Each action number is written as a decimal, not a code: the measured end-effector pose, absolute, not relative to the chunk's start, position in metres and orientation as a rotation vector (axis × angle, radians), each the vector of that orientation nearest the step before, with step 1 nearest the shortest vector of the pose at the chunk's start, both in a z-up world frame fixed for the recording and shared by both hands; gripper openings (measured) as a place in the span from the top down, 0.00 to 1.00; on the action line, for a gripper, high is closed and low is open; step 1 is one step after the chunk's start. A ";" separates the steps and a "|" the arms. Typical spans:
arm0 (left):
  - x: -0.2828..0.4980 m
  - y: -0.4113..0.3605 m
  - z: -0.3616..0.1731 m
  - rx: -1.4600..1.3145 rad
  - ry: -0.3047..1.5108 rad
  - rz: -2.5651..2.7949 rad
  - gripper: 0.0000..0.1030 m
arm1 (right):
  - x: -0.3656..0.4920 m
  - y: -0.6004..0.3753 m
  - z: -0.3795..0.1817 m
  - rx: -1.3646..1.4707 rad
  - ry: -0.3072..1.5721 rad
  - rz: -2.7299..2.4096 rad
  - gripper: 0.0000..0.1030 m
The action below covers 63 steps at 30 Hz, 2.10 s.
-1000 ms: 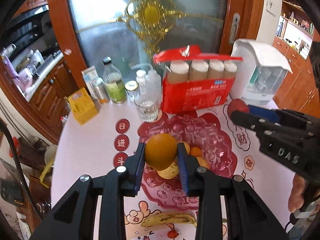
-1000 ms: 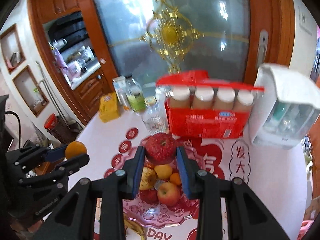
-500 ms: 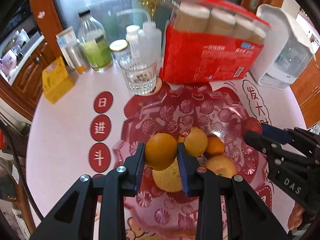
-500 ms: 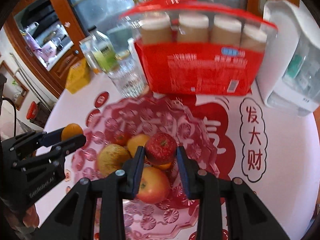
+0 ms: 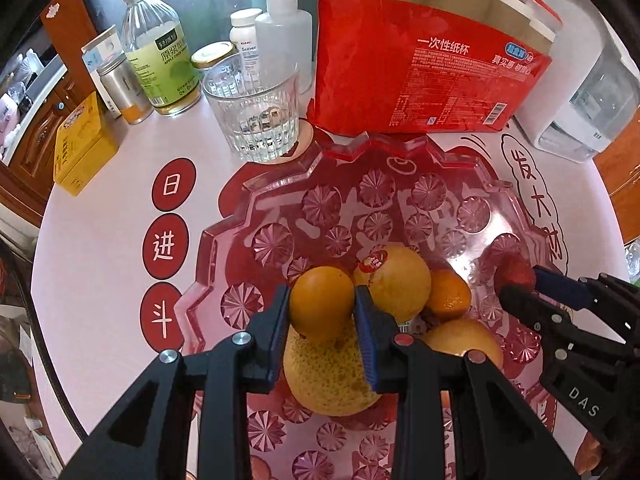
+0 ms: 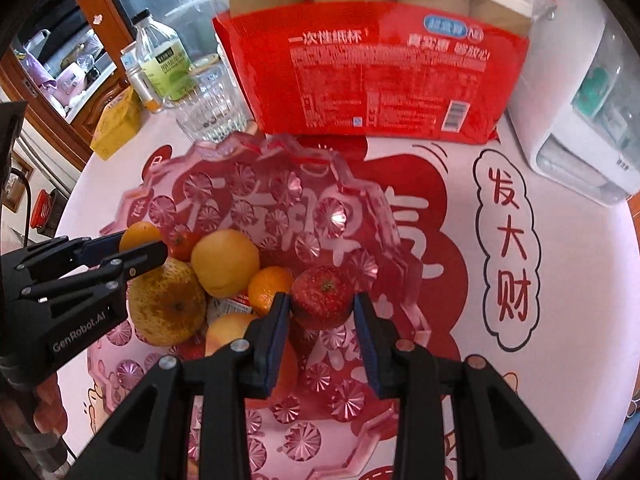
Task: Organize fruits
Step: 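Carry the orange and strawberry into the pink bowl and open both tools, then withdraw both tools from the bowl toward the banana and last tomato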
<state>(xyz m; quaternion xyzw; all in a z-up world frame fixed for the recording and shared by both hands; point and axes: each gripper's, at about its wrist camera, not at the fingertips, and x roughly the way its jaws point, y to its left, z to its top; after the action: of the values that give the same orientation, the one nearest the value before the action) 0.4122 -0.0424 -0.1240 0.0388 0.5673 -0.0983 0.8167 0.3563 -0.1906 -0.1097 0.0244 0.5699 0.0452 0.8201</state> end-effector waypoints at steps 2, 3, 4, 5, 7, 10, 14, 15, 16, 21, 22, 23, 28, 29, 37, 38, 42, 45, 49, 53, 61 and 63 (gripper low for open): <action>0.412 -0.043 -0.123 0.079 1.211 -0.210 0.66 | 0.356 -0.191 -0.112 0.061 1.222 0.097 0.67; 0.411 -0.044 -0.123 0.076 1.215 -0.215 0.55 | 0.356 -0.192 -0.113 0.065 1.224 0.097 0.67; 0.410 -0.044 -0.122 0.074 1.217 -0.217 0.37 | 0.355 -0.192 -0.113 0.069 1.226 0.096 0.67; 0.409 -0.045 -0.121 0.076 1.212 -0.213 0.22 | 0.355 -0.193 -0.114 0.073 1.228 0.095 0.66; 0.404 -0.046 -0.116 0.097 1.182 -0.194 0.16 | 0.353 -0.194 -0.113 0.077 1.225 0.093 0.64; 0.401 -0.049 -0.112 0.113 1.184 -0.198 0.16 | 0.351 -0.194 -0.110 0.074 1.213 0.090 0.61; 0.396 -0.053 -0.108 0.122 1.187 -0.202 0.16 | 0.346 -0.194 -0.106 0.081 1.206 0.093 0.60; 0.394 -0.054 -0.106 0.124 1.186 -0.202 0.16 | 0.345 -0.194 -0.105 0.082 1.205 0.095 0.60; 0.392 -0.055 -0.104 0.127 1.184 -0.204 0.16 | 0.344 -0.194 -0.104 0.082 1.204 0.096 0.60; 0.383 -0.057 -0.093 0.135 1.175 -0.216 0.16 | 0.337 -0.194 -0.097 0.094 1.193 0.105 0.60; 0.380 -0.057 -0.089 0.136 1.170 -0.216 0.16 | 0.336 -0.194 -0.095 0.096 1.191 0.104 0.60; 0.379 -0.057 -0.087 0.137 1.168 -0.215 0.16 | 0.335 -0.194 -0.094 0.099 1.189 0.105 0.60; 0.365 -0.052 -0.071 0.124 1.147 -0.218 0.15 | 0.325 -0.193 -0.083 0.093 1.162 0.095 0.60; 0.361 -0.050 -0.068 0.120 1.140 -0.218 0.14 | 0.323 -0.192 -0.081 0.091 1.155 0.092 0.60; 0.325 -0.034 -0.043 0.091 1.106 -0.208 0.11 | 0.291 -0.185 -0.058 0.104 1.072 0.106 0.60; 0.321 -0.033 -0.041 0.090 1.104 -0.208 0.11 | 0.287 -0.185 -0.056 0.106 1.067 0.109 0.60; 0.298 -0.032 -0.026 0.089 1.084 -0.214 0.10 | 0.267 -0.180 -0.045 0.102 1.039 0.132 0.60; 0.281 -0.032 -0.014 0.089 1.065 -0.215 0.10 | 0.253 -0.178 -0.034 0.096 1.016 0.144 0.60; 0.257 -0.030 0.004 0.080 1.037 -0.217 0.10 | 0.236 -0.180 -0.020 0.113 0.992 0.163 0.60; 0.233 -0.025 0.019 0.071 1.015 -0.209 0.09 | 0.218 -0.183 -0.007 0.115 0.967 0.174 0.59; 0.190 -0.007 0.038 0.054 0.979 -0.190 0.08 | 0.189 -0.192 0.012 0.119 0.927 0.206 0.55; 0.178 -0.002 0.039 0.054 0.967 -0.180 0.08 | 0.183 -0.193 0.014 0.119 0.923 0.215 0.54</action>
<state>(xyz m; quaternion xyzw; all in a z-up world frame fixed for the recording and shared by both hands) 0.1778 -0.0019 0.0389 0.0257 0.4641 -0.0863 0.8812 0.1833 -0.1925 0.0139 0.0572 0.4443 0.1034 0.8880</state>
